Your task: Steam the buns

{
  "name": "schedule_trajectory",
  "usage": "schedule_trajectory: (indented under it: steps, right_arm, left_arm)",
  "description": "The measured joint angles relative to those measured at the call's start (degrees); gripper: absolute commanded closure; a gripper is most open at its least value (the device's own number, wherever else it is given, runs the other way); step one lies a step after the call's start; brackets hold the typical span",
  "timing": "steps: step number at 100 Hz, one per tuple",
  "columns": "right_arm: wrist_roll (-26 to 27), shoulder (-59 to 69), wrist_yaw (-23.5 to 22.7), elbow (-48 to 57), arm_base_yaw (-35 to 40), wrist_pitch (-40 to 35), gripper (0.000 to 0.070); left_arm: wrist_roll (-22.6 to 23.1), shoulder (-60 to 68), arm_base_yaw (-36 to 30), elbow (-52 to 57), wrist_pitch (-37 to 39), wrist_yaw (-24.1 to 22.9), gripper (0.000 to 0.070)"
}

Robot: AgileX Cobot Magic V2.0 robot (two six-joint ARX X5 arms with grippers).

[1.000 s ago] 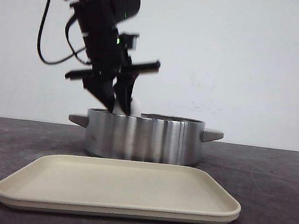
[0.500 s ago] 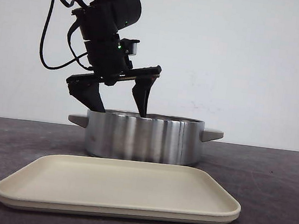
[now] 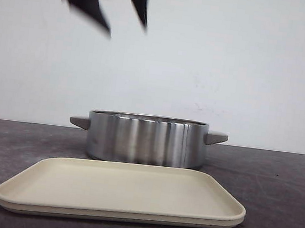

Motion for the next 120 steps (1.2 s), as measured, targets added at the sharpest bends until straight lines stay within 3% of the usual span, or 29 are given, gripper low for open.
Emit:
schedule_trajectory:
  steps: [11,21,39,75,88,120]
  right_arm:
    - [0.0,0.0,-2.9,-5.4,-1.2,4.8,0.0692]
    - [0.0,0.0,-6.6,-11.2,-1.3,11.4,0.0692]
    - [0.0,0.1,-13.4,-22.6,-1.3,26.6,0.0692]
    - [-1.9,0.1,-21.9,-37.1,-1.3,53.1,0.0692]
    - [-3.1,0.2,-22.8,-37.3,-1.2,56.9,0.0692]
    - [-3.9,0.2,-22.7,-37.3,-1.2,57.7,0.0692]
  left_arm:
    - [1.2,-8.4,0.0,0.7,-0.2,-0.2,0.0599]
    - [2.4,-14.6,0.0,0.6,-3.3,-1.6,0.0700]
    - [4.0,-26.0,0.0,-5.2,-7.5,-5.1,0.0700]
    - [2.8,-52.4,0.0,-30.4,-5.0,-8.1,0.0700]
    - [1.1,-56.4,0.0,-33.0,-5.5,-9.6,0.0700]
    - [0.5,-59.1,0.0,-33.0,-4.6,-10.3,0.0700]
